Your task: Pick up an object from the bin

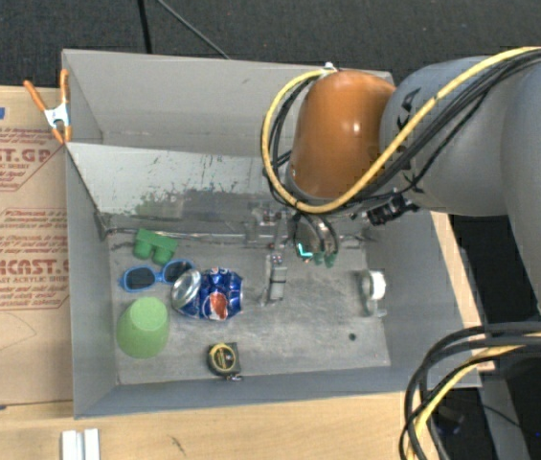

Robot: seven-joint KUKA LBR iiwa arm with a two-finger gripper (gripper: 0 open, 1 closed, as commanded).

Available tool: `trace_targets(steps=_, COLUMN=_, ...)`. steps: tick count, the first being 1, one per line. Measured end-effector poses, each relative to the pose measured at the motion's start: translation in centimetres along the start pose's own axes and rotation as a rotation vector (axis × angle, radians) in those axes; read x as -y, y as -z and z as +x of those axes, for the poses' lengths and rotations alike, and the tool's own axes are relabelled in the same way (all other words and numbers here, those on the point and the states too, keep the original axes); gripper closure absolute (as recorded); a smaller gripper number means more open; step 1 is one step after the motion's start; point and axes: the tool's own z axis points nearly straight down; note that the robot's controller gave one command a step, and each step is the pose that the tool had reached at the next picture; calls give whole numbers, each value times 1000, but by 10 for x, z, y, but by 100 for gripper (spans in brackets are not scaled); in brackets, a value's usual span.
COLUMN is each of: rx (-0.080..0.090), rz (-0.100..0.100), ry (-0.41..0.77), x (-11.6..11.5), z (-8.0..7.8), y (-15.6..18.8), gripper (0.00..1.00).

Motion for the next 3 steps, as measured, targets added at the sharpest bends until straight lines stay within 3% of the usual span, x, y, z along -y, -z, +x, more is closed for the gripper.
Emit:
trace_targets(steps=1, rx=-2, rz=-1, ry=58, x=-78, z=24, y=-104, gripper=0)
trace_targets(steps=2, rx=8, rz=-1, ry=52, x=-75, z=20, y=-98, gripper=100)
trace_targets(steps=3, rx=14, rz=1, ry=50, x=-17, z=44, y=62, gripper=100)
